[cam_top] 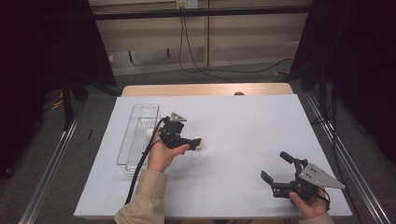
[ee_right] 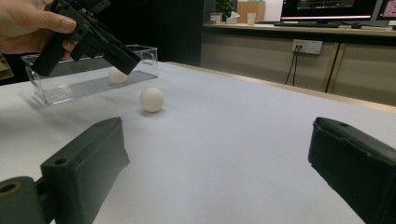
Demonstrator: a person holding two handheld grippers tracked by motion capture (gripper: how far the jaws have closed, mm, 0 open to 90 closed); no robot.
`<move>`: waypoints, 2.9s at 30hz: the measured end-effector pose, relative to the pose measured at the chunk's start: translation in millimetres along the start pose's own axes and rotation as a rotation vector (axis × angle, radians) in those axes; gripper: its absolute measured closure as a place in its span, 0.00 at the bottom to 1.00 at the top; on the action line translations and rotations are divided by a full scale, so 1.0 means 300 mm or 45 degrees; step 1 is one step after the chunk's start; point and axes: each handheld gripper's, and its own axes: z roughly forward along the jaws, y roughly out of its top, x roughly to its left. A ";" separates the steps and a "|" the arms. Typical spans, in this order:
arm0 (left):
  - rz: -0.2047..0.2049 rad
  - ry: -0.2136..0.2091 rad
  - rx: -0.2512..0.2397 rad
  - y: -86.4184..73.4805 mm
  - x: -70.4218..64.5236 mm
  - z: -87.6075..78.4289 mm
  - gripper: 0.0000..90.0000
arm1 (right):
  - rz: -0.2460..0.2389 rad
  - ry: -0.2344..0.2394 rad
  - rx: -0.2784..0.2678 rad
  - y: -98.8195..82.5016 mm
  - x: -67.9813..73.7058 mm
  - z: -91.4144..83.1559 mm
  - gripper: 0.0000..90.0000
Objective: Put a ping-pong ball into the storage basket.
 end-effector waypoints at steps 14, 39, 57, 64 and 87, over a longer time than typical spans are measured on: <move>0.004 -0.002 0.025 -0.004 -0.011 0.023 0.12 | -0.005 0.002 0.003 0.000 -0.001 0.000 0.04; 0.027 0.033 0.065 -0.017 -0.023 0.068 0.12 | -0.007 0.001 0.003 0.000 -0.001 0.001 0.04; 0.040 0.067 0.092 -0.030 -0.029 0.109 0.17 | -0.006 0.002 0.004 0.000 -0.001 0.001 0.04; 0.049 0.070 0.105 -0.037 -0.031 0.124 0.23 | -0.005 0.002 0.004 0.000 -0.001 0.001 0.04; 0.054 0.076 0.116 -0.052 -0.030 0.154 0.42 | -0.005 0.002 0.003 0.000 -0.002 0.001 0.04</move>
